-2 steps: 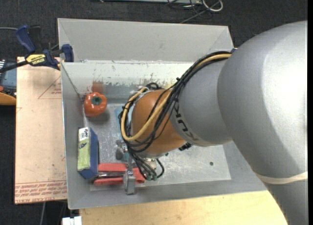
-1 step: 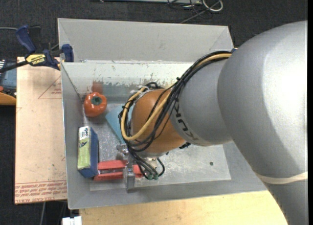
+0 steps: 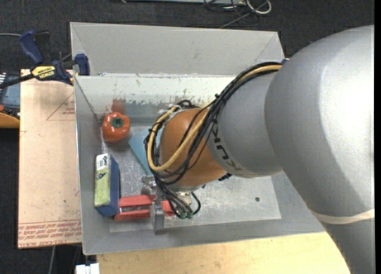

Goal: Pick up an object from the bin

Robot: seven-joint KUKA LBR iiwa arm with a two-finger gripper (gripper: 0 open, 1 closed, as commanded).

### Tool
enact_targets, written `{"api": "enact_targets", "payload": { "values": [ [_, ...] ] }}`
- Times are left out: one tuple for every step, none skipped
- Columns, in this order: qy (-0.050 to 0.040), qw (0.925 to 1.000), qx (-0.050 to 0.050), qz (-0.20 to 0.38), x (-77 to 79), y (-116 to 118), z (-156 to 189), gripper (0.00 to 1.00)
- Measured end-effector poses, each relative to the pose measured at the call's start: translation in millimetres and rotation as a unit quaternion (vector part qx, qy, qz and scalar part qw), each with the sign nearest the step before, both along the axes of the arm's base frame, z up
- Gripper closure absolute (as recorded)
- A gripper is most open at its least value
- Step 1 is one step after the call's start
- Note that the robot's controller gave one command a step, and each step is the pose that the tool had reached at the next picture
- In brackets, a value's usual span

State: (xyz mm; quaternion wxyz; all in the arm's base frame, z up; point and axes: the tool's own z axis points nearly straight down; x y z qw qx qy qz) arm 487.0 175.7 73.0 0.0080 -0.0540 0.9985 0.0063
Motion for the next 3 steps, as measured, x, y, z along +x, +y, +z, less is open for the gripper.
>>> {"api": "enact_targets", "payload": {
  "values": [
    [0.0031,1.0000,-0.001,0.000,-2.1,-1,14,1.00],
    [0.0009,1.0000,0.000,0.000,-0.8,0,49,1.00],
    [0.0011,1.0000,0.000,0.000,-1.0,0,62,1.00]
  ]
}}
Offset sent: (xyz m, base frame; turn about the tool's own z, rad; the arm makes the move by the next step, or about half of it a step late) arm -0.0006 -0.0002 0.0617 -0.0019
